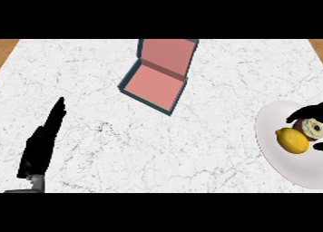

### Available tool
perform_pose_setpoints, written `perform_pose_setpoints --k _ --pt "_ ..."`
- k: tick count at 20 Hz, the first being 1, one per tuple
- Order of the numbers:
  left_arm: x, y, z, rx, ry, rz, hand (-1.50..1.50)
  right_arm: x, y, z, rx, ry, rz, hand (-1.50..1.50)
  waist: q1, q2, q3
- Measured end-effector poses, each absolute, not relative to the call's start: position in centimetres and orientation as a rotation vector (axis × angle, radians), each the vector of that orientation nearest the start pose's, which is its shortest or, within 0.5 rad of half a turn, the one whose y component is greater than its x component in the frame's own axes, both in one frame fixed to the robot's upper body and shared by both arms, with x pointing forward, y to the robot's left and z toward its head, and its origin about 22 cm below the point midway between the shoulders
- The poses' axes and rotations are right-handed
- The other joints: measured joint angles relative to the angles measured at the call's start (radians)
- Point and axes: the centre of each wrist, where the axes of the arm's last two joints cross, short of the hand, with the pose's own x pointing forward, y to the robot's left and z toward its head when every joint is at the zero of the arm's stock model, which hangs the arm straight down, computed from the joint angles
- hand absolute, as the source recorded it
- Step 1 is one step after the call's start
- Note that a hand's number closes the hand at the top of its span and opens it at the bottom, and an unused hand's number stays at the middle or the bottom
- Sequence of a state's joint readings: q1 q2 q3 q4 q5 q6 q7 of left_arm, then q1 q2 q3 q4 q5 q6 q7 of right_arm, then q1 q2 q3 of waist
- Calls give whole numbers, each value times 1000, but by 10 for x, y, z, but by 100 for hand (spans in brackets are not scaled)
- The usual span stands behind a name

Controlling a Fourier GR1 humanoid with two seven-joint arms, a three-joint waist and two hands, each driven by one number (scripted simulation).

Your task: Pick the cupcake from the plate and place it in the cardboard box

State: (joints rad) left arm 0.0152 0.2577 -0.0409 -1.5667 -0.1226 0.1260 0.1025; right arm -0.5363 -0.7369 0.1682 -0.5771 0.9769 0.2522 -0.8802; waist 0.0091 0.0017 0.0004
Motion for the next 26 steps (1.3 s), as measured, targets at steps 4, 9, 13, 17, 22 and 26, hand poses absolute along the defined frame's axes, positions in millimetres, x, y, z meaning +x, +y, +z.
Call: perform_pose_setpoints --k 4,9,13,17,22,26 --pt "235 282 10 373 -1447 -209 0 329 -446 34 -408 -1209 1683 150 -1 0 0" --pt "237 288 11 380 -1446 -203 0 325 -447 31 -485 -1316 1671 150 -3 -1 0" --pt "241 287 17 371 -1449 -214 0 359 -409 38 -591 -1342 1615 150 8 2 0" --pt "246 279 14 354 -1460 -223 0 399 -357 54 -728 -1331 1526 150 30 9 0" --pt "248 278 13 354 -1470 -228 0 426 -328 75 -840 -1365 1462 150 32 10 1" --pt "250 279 12 363 -1465 -224 0 441 -320 104 -879 -1425 1403 150 23 8 1"
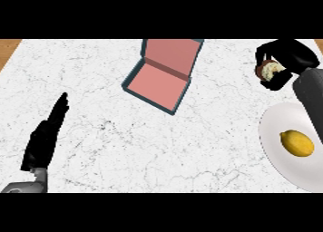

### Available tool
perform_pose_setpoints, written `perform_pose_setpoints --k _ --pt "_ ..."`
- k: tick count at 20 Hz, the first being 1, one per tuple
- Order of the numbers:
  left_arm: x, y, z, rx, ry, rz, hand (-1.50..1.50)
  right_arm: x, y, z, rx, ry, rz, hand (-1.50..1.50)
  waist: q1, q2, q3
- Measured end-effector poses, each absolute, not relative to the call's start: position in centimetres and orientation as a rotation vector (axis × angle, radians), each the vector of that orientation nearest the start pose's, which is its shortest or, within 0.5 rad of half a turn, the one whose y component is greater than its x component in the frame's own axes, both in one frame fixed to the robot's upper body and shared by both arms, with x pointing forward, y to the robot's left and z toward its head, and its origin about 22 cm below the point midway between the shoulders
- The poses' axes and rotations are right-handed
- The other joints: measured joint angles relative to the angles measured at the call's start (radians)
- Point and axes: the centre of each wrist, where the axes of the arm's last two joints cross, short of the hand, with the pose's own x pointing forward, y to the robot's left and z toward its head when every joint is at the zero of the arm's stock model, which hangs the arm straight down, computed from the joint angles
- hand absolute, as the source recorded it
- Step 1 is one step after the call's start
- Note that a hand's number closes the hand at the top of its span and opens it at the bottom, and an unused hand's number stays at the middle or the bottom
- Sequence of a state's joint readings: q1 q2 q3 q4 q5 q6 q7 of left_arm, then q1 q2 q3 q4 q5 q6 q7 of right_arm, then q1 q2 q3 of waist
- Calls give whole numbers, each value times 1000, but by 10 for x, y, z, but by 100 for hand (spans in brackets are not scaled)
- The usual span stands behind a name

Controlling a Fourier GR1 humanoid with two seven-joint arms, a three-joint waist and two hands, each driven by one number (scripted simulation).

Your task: Pick the cupcake from the plate and place it in the cardboard box

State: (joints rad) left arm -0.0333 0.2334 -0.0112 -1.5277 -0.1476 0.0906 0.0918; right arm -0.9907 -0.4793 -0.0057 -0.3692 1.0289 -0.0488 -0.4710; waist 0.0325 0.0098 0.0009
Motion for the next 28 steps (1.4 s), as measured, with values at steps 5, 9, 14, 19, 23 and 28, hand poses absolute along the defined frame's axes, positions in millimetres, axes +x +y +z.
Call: perform_pose_setpoints --k 5,9,14,19,23,28 --pt "246 279 10 365 -1457 -212 0 452 -313 137 -711 -1641 1281 150 -10 -6 0" --pt "242 281 6 366 -1451 -205 0 458 -302 155 -519 -1823 1177 150 -19 -9 0" --pt "242 285 8 373 -1442 -203 0 466 -272 183 -337 -1950 1127 150 -26 -13 -1" --pt "241 287 8 373 -1443 -200 0 469 -231 214 -253 -1987 1119 150 -29 -14 -1" --pt "241 288 6 373 -1448 -199 0 469 -188 219 -247 -1973 1123 150 -26 -12 -1" --pt "245 287 7 376 -1455 -205 0 467 -142 229 -254 -1930 1152 150 -19 -9 -1"
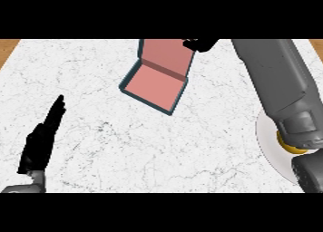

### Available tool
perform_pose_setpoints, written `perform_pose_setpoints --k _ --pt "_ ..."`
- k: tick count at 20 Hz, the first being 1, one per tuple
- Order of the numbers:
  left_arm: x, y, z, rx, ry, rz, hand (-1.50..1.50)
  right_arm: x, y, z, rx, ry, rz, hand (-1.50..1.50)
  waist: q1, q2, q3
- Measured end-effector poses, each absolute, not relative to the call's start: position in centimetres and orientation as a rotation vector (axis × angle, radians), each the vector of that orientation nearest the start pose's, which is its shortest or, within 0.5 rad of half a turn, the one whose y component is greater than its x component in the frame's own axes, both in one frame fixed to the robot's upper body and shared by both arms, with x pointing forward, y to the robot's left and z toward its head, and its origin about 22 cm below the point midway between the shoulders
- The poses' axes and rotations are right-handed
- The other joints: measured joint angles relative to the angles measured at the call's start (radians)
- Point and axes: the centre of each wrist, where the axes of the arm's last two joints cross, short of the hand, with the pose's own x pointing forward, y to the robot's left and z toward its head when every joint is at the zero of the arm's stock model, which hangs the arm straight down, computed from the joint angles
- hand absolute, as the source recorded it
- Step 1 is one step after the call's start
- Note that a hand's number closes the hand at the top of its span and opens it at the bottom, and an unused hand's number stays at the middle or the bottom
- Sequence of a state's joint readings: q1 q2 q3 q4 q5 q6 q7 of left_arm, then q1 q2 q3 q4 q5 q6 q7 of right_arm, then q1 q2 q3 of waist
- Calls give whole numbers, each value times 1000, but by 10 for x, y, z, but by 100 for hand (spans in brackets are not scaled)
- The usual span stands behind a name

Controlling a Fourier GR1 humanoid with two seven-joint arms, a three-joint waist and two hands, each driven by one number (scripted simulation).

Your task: Pick the cupcake from the plate and place it in the cardboard box

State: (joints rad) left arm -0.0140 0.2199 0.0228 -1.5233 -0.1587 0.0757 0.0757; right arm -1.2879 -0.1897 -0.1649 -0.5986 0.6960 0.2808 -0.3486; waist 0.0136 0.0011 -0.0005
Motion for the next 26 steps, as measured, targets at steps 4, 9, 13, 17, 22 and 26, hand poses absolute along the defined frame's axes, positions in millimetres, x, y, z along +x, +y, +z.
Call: perform_pose_setpoints --k 4,9,13,17,22,26 --pt "248 277 7 365 -1455 -214 0 467 -111 223 -256 -1877 1189 150 9 4 0" --pt "251 275 10 358 -1462 -225 0 465 -75 204 -279 -1805 1233 150 25 11 0" --pt "251 276 10 350 -1470 -238 0 463 -64 183 -315 -1731 1253 -150 39 17 -1" --pt "249 271 12 341 -1480 -249 0 461 -57 163 -319 -1662 1213 -150 53 20 -1" --pt "253 267 14 325 -1493 -259 0 459 -59 144 -277 -1661 1156 -150 64 25 0" --pt "252 270 13 329 -1493 -260 0 460 -61 144 -203 -1724 979 -150 64 25 0"
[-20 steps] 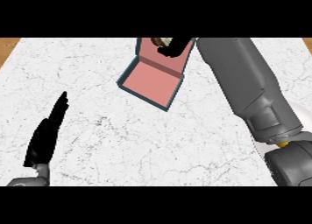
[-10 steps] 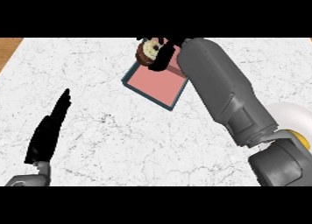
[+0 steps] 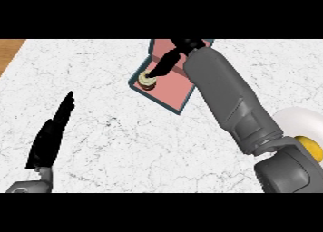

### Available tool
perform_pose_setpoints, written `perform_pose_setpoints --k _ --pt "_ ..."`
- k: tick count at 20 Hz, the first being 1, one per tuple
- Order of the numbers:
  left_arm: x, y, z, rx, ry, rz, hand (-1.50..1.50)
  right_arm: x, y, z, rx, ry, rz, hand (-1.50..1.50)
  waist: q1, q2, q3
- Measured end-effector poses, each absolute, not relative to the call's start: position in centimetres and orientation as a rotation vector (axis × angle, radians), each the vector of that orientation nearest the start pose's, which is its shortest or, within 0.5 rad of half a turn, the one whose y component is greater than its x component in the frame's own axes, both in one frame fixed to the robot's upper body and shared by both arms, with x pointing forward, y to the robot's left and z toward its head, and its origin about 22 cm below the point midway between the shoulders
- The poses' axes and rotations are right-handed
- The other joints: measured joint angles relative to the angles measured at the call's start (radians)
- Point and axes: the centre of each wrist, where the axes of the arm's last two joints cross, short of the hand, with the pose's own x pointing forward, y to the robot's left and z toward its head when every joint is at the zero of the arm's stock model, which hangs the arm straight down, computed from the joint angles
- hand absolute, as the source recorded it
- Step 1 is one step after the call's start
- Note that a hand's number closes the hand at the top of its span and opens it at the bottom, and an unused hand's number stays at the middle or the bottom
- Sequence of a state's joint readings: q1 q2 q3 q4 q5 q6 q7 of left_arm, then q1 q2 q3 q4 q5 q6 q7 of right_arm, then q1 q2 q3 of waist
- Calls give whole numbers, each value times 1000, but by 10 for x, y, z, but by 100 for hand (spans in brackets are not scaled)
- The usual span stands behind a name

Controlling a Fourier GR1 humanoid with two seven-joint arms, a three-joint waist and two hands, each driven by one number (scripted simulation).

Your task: Pick the cupcake from the plate and place it in the cardboard box

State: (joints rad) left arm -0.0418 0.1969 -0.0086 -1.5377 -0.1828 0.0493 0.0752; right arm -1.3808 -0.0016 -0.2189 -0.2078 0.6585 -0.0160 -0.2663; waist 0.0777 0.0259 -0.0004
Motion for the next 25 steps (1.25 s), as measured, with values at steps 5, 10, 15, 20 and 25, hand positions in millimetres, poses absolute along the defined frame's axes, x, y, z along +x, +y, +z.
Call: perform_pose_setpoints --k 5,10,15,20,25 --pt "257 270 18 333 -1490 -257 0 465 -72 152 -113 -1787 696 -150 -6 2 1" --pt "258 274 17 336 -1491 -247 0 476 -108 168 -12 -1816 456 -150 -9 3 1" --pt "258 274 19 332 -1494 -249 0 484 -169 177 -53 -1824 268 -150 -6 7 1" --pt "261 272 22 330 -1497 -255 0 483 -242 186 -96 -1820 157 -150 -3 12 2" --pt "258 272 22 324 -1507 -256 0 472 -306 189 -104 -1839 125 -150 8 17 3"
